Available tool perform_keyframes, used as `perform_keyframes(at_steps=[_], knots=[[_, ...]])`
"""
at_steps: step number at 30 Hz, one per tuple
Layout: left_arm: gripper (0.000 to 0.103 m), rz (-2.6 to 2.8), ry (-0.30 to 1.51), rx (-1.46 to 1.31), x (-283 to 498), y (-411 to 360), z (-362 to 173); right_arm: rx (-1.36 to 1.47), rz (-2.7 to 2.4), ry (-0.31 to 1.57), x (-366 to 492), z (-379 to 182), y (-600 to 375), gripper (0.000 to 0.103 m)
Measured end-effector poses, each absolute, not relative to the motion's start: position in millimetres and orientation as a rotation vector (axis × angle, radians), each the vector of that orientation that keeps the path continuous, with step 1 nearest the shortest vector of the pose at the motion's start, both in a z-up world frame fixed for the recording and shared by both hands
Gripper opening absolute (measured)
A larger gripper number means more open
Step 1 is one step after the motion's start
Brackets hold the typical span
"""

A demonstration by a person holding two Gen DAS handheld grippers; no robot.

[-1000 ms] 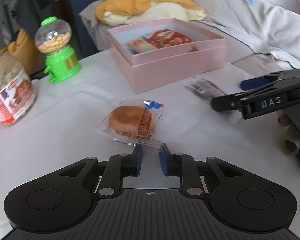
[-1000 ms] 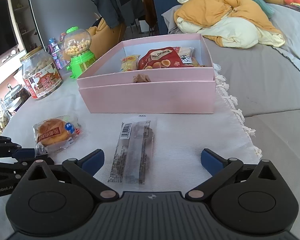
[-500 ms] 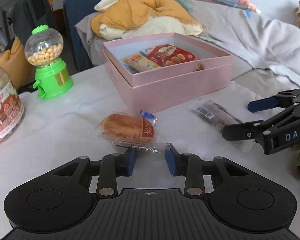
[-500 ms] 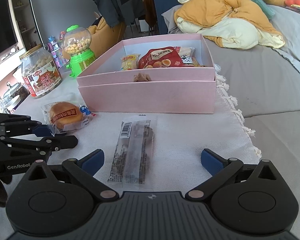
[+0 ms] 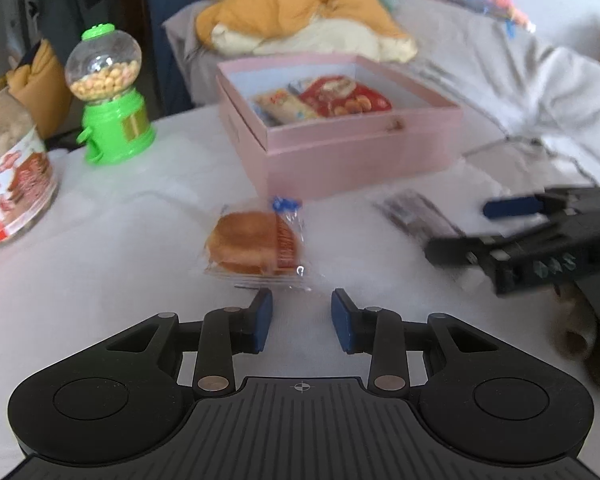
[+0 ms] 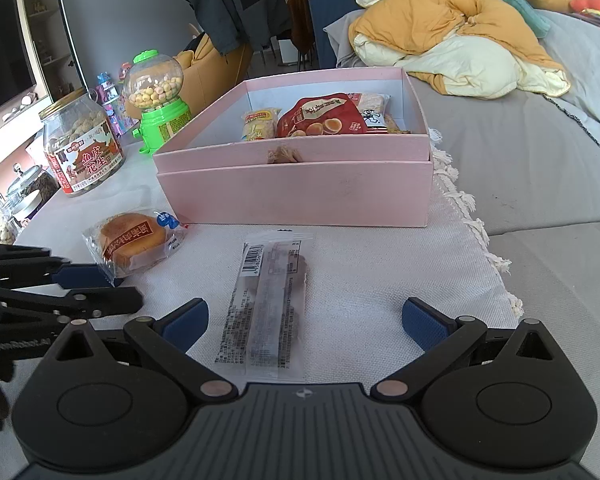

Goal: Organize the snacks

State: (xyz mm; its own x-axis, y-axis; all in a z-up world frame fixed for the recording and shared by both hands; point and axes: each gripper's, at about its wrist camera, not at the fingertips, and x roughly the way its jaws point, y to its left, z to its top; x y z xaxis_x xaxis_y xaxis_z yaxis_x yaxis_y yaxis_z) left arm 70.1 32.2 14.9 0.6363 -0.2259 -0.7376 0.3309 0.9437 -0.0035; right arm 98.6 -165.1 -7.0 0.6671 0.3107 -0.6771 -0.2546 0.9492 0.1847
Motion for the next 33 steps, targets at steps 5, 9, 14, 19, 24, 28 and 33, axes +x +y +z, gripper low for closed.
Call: perform_keyframes(at_steps=[5,9,14,19,24,28,33], knots=[[0.039,-0.302,0.734,0.165,38,29,40,0.074,0.319,0.778,99,-7,-165,0.103],[0.038,-0.192,0.653,0.188,64,27,48,0.071,0.318,0.778,98,-8,-165,0.103],[0.057,-0.186,0.733,0.288,113,5,18,0.073,0.319,0.778,98,-8,-166,0.103],[0.075,-0.196,0.755,0.3,125,6,12,0.07,0.318,0.778,98,-8,-165,0.103],[0.079,-0.215,0.807,0.143,132,28,4,0.052,0.314,0.779,97,-8,-163,0.103],[0.079,-0.221,0.787,0.146,128,28,2,0.044,0.312,0.78,97,-8,-163,0.103],[0.079,-0.23,0.783,0.133,128,30,2,0.037,0.308,0.78,96,-8,-161,0.103]])
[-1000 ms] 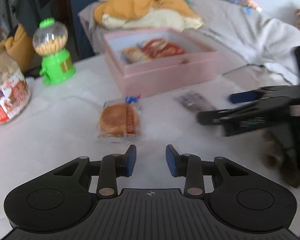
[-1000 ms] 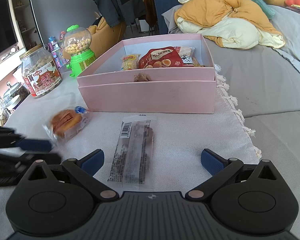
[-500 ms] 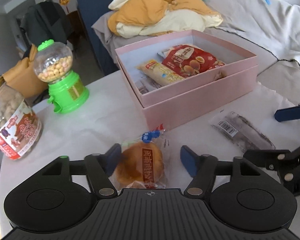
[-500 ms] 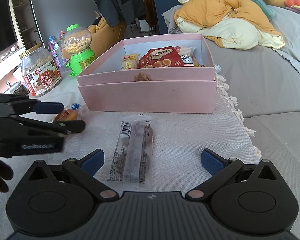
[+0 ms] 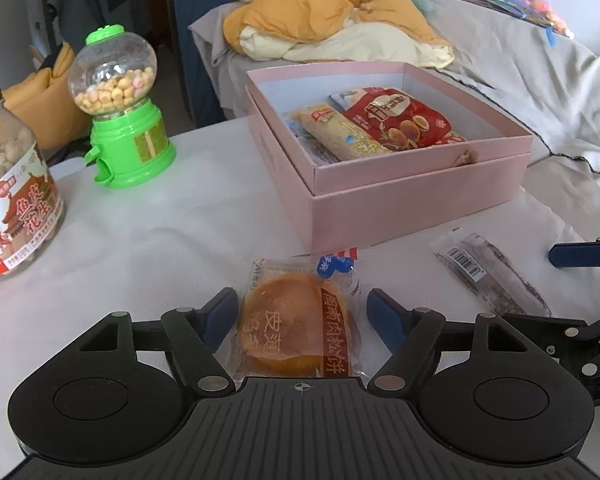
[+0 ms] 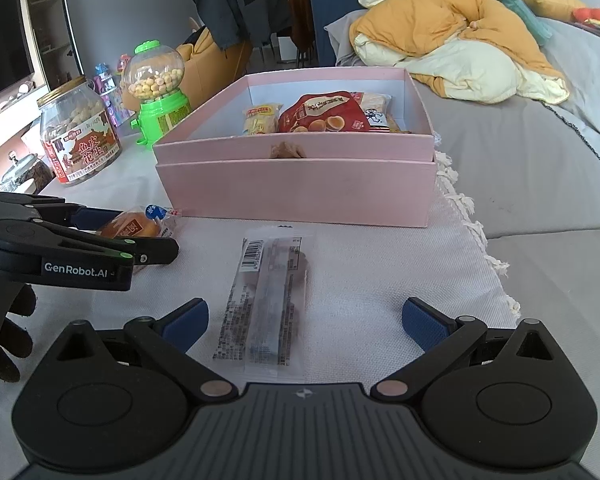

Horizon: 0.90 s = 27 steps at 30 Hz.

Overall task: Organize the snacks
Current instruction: 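Drop pastry packet into pink box with left tool while right tool drops dark bar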

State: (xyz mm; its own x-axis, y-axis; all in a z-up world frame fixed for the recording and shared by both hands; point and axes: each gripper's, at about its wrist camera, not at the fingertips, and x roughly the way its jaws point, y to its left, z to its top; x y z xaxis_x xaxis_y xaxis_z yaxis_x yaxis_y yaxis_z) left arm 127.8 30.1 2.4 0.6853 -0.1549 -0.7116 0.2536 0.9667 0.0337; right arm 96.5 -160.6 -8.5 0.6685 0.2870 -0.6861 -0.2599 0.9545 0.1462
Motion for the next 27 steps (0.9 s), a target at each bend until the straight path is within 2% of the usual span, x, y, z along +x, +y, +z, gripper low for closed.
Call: perform_keyframes(at_steps=[3,5,7,8,10,14,17,20,23,24,27], knots=[[0.077,-0.239,0.784,0.128,128,31,3,0.049,0.309,0.778,97,-8,-161,0.103],[0.068,-0.232,0.773,0.097,124,35,4,0.048,0.302,0.778,100,-7,-160,0.1],[0.06,-0.243,0.76,0.052,117,41,6,-0.001,0.3,0.774,106,-4,-155,0.08],[0.06,-0.258,0.754,0.027,111,44,7,-0.027,0.306,0.779,109,-3,-152,0.073],[0.06,-0.267,0.729,0.015,95,44,12,-0.071,0.318,0.789,113,1,-147,0.042],[0.06,-0.273,0.629,0.062,62,35,41,-0.035,0.42,0.84,108,16,-157,0.038],[0.06,-0.301,0.497,0.028,56,27,86,-0.002,0.442,0.816,94,37,-173,0.038],[0.06,-0.264,0.338,-0.028,75,18,138,0.044,0.465,0.773,84,61,-188,0.038],[0.062,-0.245,0.238,-0.119,112,12,158,0.036,0.453,0.724,77,79,-194,0.038],[0.062,-0.245,0.239,-0.13,129,10,153,0.023,0.444,0.711,75,82,-195,0.038],[0.059,-0.3,0.484,-0.233,188,14,110,-0.01,0.418,0.708,71,80,-198,0.038]])
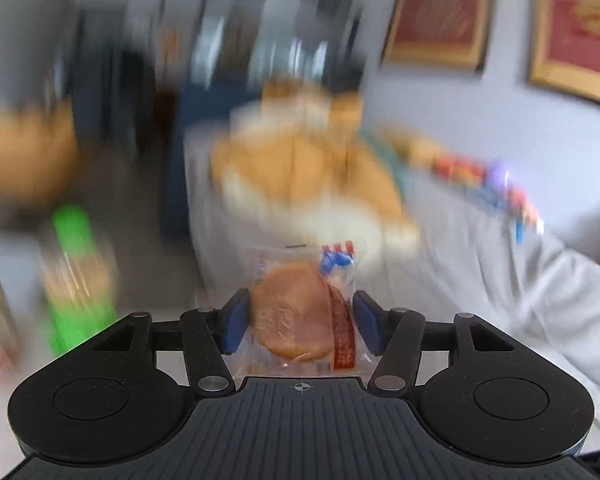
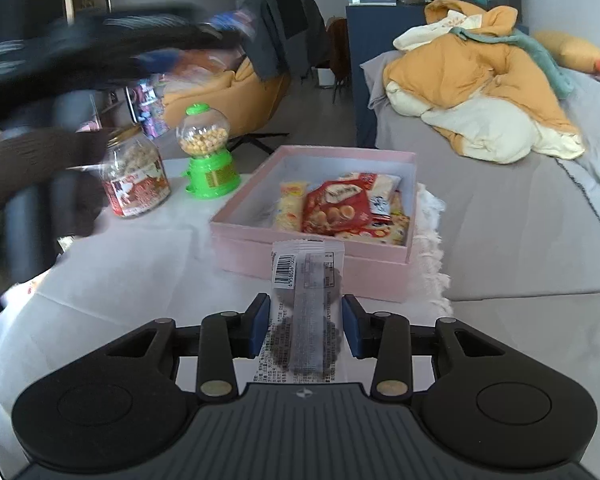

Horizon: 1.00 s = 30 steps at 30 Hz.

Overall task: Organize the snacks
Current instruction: 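Drop pastry packet into pink box with left tool while right tool drops dark bar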

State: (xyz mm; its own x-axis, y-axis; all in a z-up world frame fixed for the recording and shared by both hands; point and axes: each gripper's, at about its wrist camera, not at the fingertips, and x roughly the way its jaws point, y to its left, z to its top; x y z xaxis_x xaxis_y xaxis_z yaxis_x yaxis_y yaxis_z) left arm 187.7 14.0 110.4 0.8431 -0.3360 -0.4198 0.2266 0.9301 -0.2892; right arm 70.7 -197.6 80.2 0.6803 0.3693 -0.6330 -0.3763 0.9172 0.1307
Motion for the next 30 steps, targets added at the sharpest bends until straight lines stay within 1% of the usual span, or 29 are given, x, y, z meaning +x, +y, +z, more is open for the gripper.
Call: perform_keyframes(at_steps=[2,7,10,13,14,15,16,17,19,21,25,30], knots=[[0.059,-0.279,0.452,-0.258,188,21,95,-0.012,0.401,0.719,71,78,-201,0.038],[0.059,-0.24,0.373,-0.32,155,49,93,-0.002,0.367,0.671,70,93,-215,0.038],[0.059,-0.221,0.384,-0.33,126,62,90,0.016,0.343,0.538,70,126,-216,0.038],[0.059,-0.234,0.447,-0.336,102,64,77,0.068,0.344,0.431,93,163,-202,0.04],[0.059,-0.232,0.47,-0.327,97,63,71,0.068,0.356,0.398,106,172,-193,0.042],[0.059,-0.221,0.493,-0.304,92,61,67,0.042,0.371,0.357,121,177,-181,0.058],[0.059,-0.202,0.516,-0.271,86,60,62,0.003,0.373,0.346,134,178,-171,0.088],[0.059,-0.181,0.53,-0.242,81,60,59,-0.04,0.345,0.35,147,175,-161,0.096],[0.059,-0.152,0.545,-0.188,67,60,52,-0.123,0.278,0.39,163,162,-147,0.098],[0.059,-0.137,0.561,-0.162,53,59,45,-0.124,0.265,0.465,163,146,-147,0.098],[0.059,-0.136,0.584,-0.118,22,47,29,0.001,0.288,0.589,125,103,-163,0.098],[0.059,-0.105,0.624,-0.079,11,28,7,-0.062,0.245,0.699,70,34,-157,0.098]])
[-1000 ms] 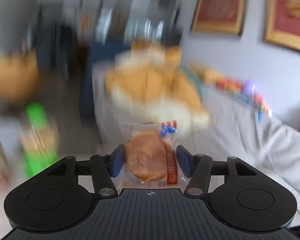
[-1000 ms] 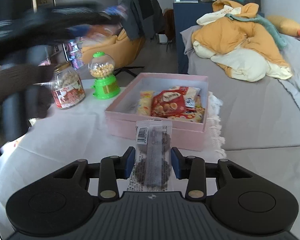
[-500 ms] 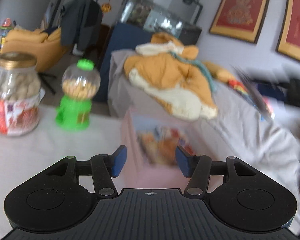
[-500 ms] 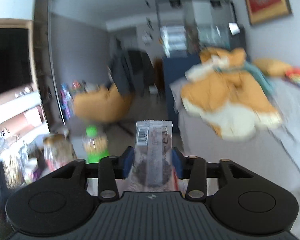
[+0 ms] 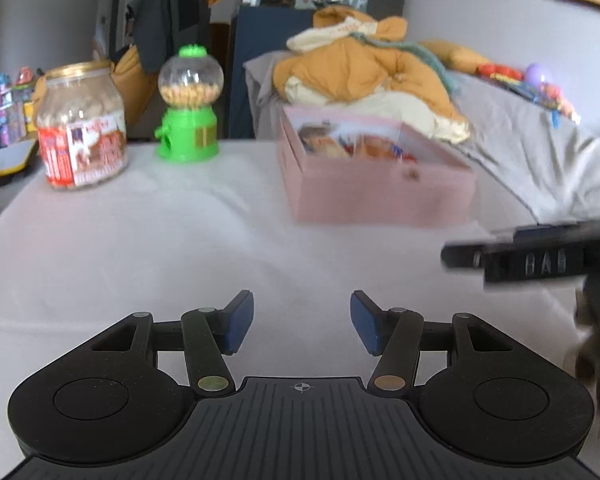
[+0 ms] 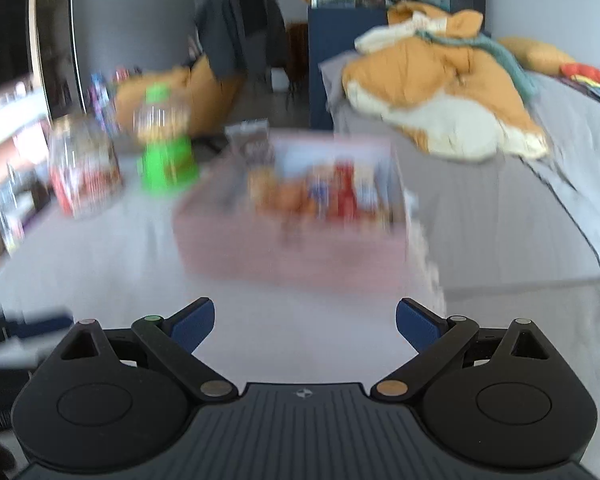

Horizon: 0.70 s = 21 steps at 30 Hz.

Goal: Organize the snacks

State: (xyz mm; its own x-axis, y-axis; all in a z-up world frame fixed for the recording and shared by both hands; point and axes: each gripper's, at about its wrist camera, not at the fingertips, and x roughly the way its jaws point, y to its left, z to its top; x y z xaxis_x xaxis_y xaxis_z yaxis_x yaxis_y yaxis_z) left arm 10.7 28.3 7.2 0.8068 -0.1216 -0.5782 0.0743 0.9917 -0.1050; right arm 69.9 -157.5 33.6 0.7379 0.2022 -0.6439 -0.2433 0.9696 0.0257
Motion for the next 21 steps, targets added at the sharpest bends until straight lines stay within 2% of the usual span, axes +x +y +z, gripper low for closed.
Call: perform_keyframes(at_steps=[6,7,21], knots=[[0.06,-0.047,0.642,-0.025,9,14,-5,-0.013,0.225,0.791,53,-1,-154,0.098],[0.06,-0.043,0.642,-0.023,10,13,-5,-0.032,0.208,0.806,54,-6,-153,0.101],[0.062,-0.011,0.647,0.048,10,0,-7,-0.028,0.155,0.715,42,-12,-155,0.103]])
